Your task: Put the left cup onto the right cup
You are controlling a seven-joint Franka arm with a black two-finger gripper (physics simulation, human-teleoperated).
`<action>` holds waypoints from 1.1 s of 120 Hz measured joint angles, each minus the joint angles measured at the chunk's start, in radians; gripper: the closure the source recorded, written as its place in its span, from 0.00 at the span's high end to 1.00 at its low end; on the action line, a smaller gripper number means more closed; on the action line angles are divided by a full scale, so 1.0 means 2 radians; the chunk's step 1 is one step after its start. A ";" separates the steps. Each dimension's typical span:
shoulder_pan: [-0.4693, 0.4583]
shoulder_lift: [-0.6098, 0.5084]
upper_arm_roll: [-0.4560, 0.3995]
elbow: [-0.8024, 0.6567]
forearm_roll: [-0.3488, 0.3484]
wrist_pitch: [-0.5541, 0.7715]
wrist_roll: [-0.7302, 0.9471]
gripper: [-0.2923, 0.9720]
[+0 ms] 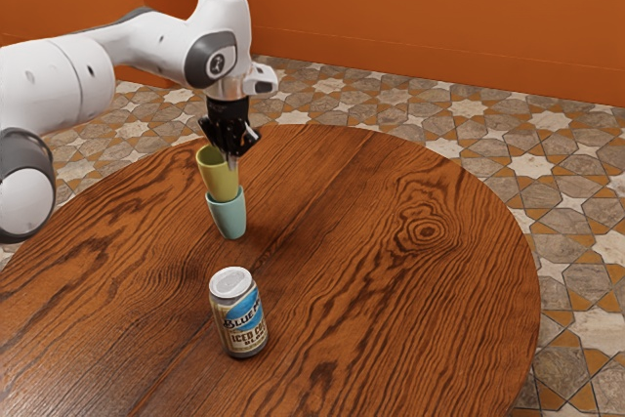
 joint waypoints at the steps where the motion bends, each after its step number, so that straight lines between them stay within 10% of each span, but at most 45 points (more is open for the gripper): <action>1: 0.000 0.001 0.000 0.000 0.000 0.000 0.000 0.15; 62: -0.001 0.006 -0.007 0.011 -0.009 -0.013 -0.004 0.31; 102: -0.027 -0.120 -0.023 -0.074 -0.018 -0.034 -0.017 0.46; 132: -0.132 -0.203 0.065 -0.140 -0.060 -0.057 -0.023 0.67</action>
